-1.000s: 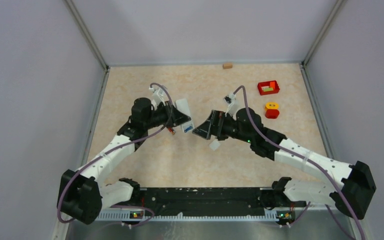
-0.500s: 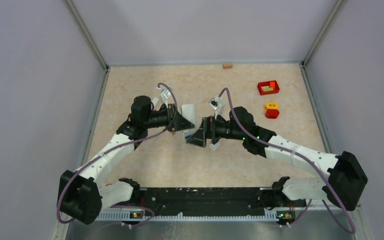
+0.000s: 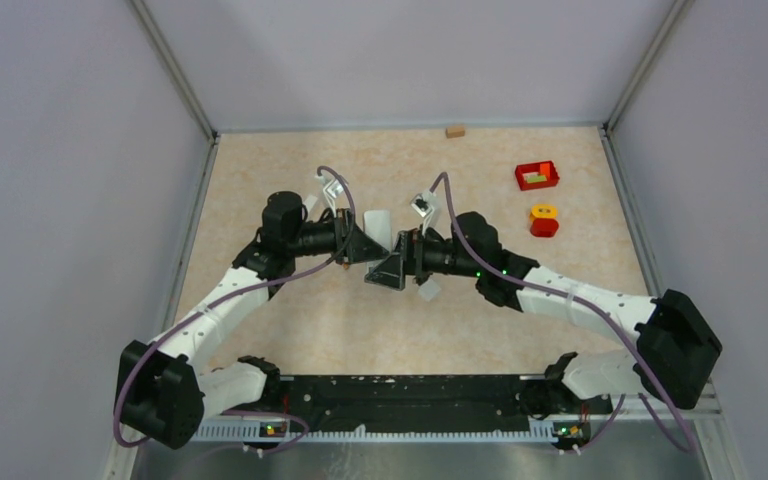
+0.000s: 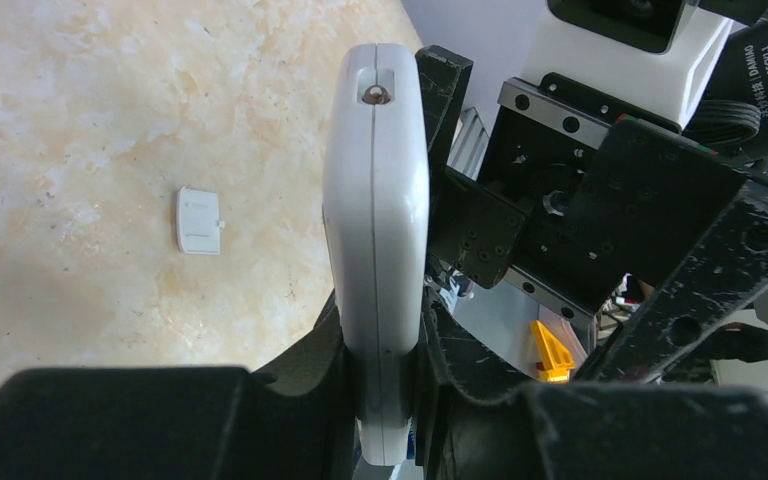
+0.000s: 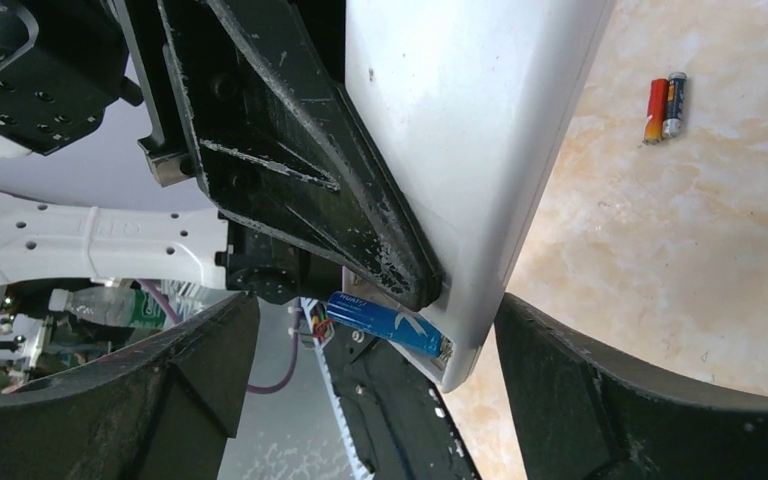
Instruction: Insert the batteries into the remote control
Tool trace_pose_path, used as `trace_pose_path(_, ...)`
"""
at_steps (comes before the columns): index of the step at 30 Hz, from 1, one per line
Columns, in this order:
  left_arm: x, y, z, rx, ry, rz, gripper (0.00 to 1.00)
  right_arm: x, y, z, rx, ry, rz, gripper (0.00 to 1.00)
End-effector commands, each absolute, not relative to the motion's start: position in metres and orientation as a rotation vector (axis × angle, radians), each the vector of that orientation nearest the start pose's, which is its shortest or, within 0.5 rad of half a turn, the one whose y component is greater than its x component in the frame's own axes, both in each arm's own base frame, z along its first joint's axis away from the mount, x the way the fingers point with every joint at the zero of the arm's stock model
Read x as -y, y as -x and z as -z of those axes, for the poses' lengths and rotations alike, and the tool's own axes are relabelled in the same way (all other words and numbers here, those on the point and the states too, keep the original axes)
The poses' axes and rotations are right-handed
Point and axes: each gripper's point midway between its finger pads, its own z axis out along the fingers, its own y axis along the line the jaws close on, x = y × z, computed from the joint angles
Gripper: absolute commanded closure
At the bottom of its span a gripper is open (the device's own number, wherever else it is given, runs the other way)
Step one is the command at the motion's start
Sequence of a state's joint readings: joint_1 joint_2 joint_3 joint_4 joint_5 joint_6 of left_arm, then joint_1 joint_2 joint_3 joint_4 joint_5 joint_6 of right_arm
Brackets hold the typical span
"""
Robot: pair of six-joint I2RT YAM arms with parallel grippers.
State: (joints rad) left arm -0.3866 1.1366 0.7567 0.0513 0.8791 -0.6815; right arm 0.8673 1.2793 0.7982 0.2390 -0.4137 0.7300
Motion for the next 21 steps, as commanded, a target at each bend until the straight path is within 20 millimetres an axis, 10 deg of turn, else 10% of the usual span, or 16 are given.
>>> trace_pose_path(1, 0.2578, -0.2243, -0.2586, -1.954, -0.436, 1.543, 1.00, -0.3764, -0.1941, -0.2508, -1.887, 0.494, -1.483, 0.15)
trace_pose_path(14, 0.2576, -0.2223, -0.2564, -1.957, -0.448, 1.547, 1.00, -0.3824, -0.1977, -0.2506, -1.889, 0.475, -1.507, 0.40)
trace_pose_path(21, 0.2578, -0.2229, -0.2551, -1.975, -0.437, 1.549, 1.00, -0.3833, -0.1943, -0.2523, -1.874, 0.497, -1.528, 0.36)
